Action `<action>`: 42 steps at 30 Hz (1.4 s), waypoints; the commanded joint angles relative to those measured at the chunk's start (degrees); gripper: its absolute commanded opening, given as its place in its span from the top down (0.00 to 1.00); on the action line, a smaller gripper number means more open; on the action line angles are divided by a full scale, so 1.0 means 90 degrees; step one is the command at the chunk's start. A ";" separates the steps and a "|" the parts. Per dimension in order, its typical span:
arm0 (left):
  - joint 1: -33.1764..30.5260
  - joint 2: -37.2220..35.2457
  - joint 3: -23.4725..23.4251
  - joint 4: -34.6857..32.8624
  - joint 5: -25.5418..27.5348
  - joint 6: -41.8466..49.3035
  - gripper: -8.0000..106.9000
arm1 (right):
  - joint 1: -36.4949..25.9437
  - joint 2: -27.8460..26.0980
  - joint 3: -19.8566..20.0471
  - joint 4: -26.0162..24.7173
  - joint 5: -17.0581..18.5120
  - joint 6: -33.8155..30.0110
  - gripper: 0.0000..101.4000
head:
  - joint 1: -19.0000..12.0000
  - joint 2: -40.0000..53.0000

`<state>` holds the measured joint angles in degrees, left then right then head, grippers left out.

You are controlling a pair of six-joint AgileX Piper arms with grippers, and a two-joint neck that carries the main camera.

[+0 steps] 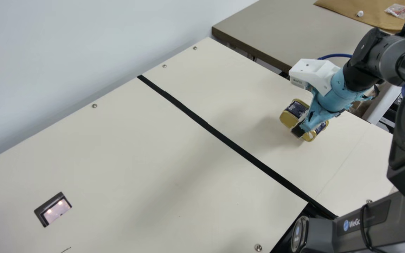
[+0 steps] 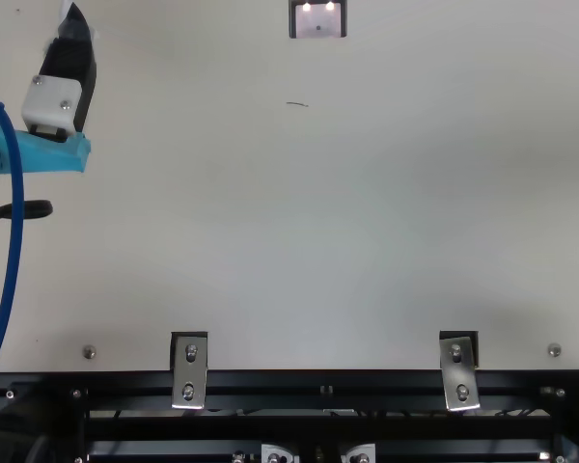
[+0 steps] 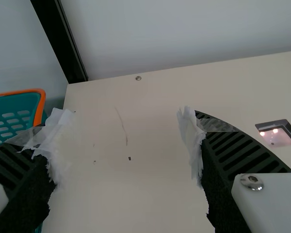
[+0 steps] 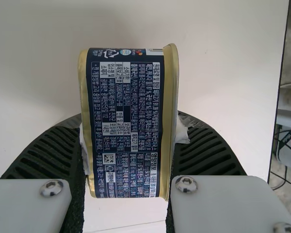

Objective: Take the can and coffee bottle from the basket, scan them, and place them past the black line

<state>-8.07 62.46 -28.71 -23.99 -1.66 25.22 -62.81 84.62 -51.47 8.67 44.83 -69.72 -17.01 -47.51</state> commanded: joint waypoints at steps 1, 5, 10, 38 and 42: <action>0.0000 0.0000 0.0000 0.0000 0.0000 0.0000 0.15 | 0.0007 -0.0018 0.0048 -0.0025 -0.0024 -0.0039 1.00 | -0.0157 -0.0109; 0.0000 0.0000 0.0000 0.0000 0.0000 0.0000 0.15 | 0.0018 -0.0058 0.0143 -0.0081 -0.0089 -0.0107 0.44 | -0.0157 -0.0109; 0.0000 0.0000 0.0000 0.0000 0.0000 0.0000 0.15 | 0.0093 -0.0242 0.0228 0.0012 -0.0186 -0.0234 0.00 | -0.0157 -0.0109; 0.0000 0.0000 0.0000 0.0000 0.0000 0.0000 0.15 | 0.1066 -0.2430 -0.0034 0.2986 0.1945 -0.0665 0.00 | -0.0157 -0.0109; 0.0000 0.0000 0.0000 0.0000 0.0000 0.0000 0.15 | 0.1219 -0.3060 -0.0138 0.3374 0.2785 -0.0307 0.00 | -0.0157 -0.0109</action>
<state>-8.07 62.46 -28.71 -23.99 -1.66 25.22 -52.16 59.94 -52.29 37.34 64.92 -73.78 -17.01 -47.51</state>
